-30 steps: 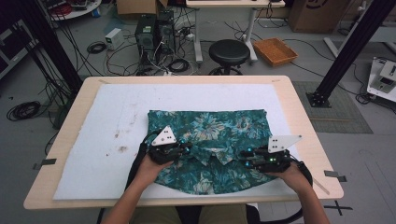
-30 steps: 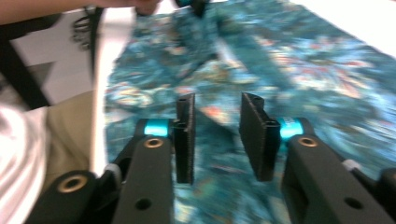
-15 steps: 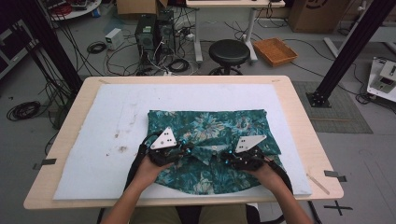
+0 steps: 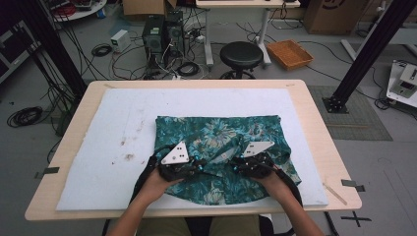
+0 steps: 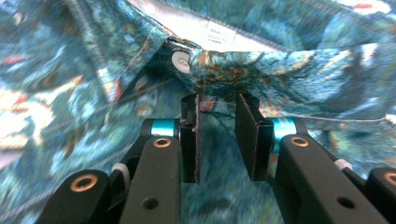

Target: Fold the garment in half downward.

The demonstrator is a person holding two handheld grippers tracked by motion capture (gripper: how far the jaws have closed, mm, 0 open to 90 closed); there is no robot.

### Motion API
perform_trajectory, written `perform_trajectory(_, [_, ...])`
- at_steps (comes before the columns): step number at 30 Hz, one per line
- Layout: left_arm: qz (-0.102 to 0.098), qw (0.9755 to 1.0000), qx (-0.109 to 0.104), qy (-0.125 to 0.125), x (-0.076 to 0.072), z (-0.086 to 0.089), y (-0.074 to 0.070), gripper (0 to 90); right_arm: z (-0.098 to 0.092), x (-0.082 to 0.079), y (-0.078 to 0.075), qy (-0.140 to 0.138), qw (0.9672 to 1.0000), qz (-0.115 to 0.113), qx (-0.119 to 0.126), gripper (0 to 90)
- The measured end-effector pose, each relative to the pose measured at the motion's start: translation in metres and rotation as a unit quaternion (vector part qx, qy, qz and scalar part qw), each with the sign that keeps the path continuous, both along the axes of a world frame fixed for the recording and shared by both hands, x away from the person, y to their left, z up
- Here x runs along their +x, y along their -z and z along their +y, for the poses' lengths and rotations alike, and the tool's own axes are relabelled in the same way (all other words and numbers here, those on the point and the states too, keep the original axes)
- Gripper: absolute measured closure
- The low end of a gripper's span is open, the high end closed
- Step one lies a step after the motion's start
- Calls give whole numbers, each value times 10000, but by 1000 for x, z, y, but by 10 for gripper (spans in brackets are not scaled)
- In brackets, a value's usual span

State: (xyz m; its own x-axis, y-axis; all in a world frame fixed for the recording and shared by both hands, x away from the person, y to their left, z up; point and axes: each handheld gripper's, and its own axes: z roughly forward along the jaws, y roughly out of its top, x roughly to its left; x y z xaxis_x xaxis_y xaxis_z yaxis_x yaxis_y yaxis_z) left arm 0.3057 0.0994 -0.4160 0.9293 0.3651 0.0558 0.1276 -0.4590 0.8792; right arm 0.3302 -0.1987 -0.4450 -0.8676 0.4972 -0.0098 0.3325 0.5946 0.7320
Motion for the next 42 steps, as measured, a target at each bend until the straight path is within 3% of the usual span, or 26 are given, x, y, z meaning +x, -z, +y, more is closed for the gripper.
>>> perform_trajectory(3, [14,10000,4,1,0,1,1,849,-11,-4,-7,-228,9995,-42,211,640])
perform_trajectory(6, [22,10000,-6,12,-1,0,1,849,-24,-3,-17,-246,9989,-174,346,534])
perform_trajectory(10, [-5,10000,41,68,-2,-2,1,849,-34,4,-23,-169,9982,-516,238,265])
perform_trajectory(12, [-16,10000,61,68,-3,-2,1,849,-35,13,-23,-109,9983,-559,139,210])
perform_trajectory(16, [-12,9999,97,100,-2,-1,1,849,-34,36,-22,-125,9996,-241,47,210])
perform_trajectory(20, [2,9999,114,110,-2,-2,1,849,-31,57,-20,-191,9994,165,226,229])
perform_trajectory(24, [8,9998,140,123,-2,-1,0,849,-32,71,-15,-446,9953,635,576,399])
perform_trajectory(29, [22,9998,158,113,-2,-1,1,849,-38,77,-12,-365,9937,882,595,567])
perform_trajectory(31, [17,9998,160,133,-2,-1,1,849,-39,77,-13,-357,9941,856,568,597])
perform_trajectory(33, [12,9997,184,135,-2,-1,1,849,-37,77,-11,-359,9941,864,556,521])
perform_trajectory(35, [0,9997,191,144,-2,-1,1,849,-35,79,-7,-161,9941,904,569,305])
perform_trajectory(37, [2,9997,198,142,-2,0,1,849,-34,81,-1,-136,9915,1158,570,277])
perform_trajectory(39, [6,9997,221,139,-2,0,1,849,-32,82,1,-110,9908,1210,595,276])
perform_trajectory(40, [17,9997,198,133,-2,0,1,849,-32,83,1,-123,9906,1215,616,319])
perform_trajectory(42, [7,9997,210,129,-2,0,2,849,-32,82,0,-310,9906,1213,546,524])
